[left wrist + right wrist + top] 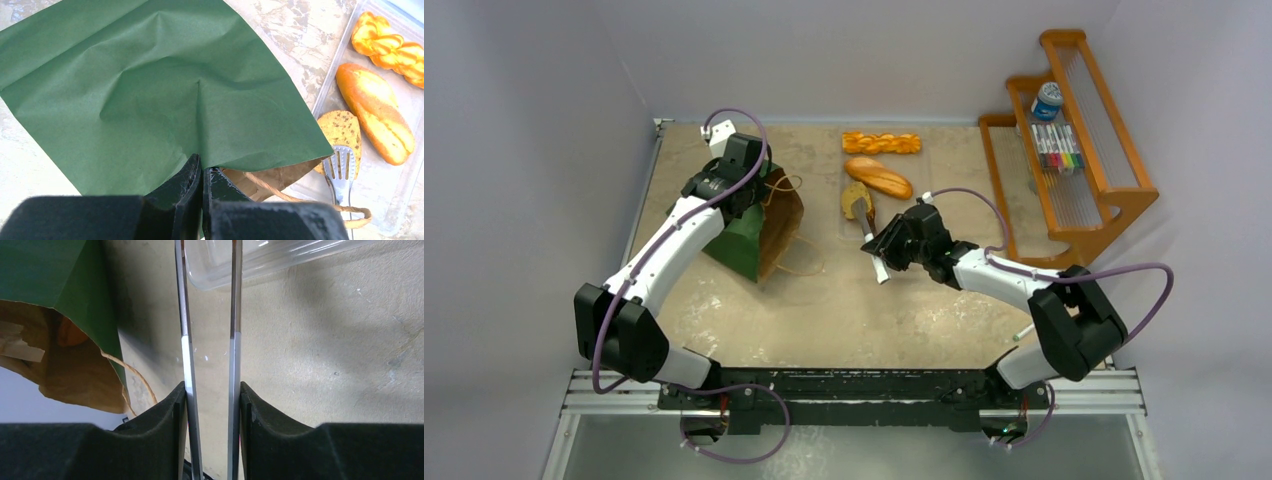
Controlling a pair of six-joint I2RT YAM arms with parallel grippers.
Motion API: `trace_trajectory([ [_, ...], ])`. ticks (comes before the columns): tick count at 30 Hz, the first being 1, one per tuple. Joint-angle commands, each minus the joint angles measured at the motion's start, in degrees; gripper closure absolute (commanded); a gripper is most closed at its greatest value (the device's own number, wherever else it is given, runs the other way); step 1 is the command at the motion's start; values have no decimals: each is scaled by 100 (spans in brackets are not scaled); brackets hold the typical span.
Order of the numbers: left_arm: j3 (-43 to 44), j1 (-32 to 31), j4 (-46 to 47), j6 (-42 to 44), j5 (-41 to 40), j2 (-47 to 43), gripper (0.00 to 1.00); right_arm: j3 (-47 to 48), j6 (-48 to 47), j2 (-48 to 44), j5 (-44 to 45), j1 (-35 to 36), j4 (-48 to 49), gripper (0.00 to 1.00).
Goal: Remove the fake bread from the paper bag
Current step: Place the fake bread in the container.
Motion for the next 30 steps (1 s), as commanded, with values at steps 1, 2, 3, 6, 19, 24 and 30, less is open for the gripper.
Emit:
trace_trajectory([
  [1, 74, 45, 288, 58, 34, -182, 100, -4, -5, -128, -8, 16, 147, 59],
  [2, 75, 40, 292, 54, 34, -173, 100, -10, -16, -147, -6, 17, 127, 57],
  [3, 76, 41, 306, 47, 42, -173, 100, -13, -26, -168, -6, 15, 106, 56],
  [6, 80, 44, 322, 44, 51, -165, 100, -10, -48, -233, 20, 17, 16, 56],
  [19, 203, 38, 304, 4, 26, -120, 100, -323, -158, -1103, 21, 15, -489, 56],
  [24, 241, 43, 278, -16, 16, -129, 100, -467, -153, -1422, -48, 19, -695, 56],
  [30, 264, 45, 227, -25, 5, -163, 100, -498, -52, -1789, 28, 19, -951, 57],
])
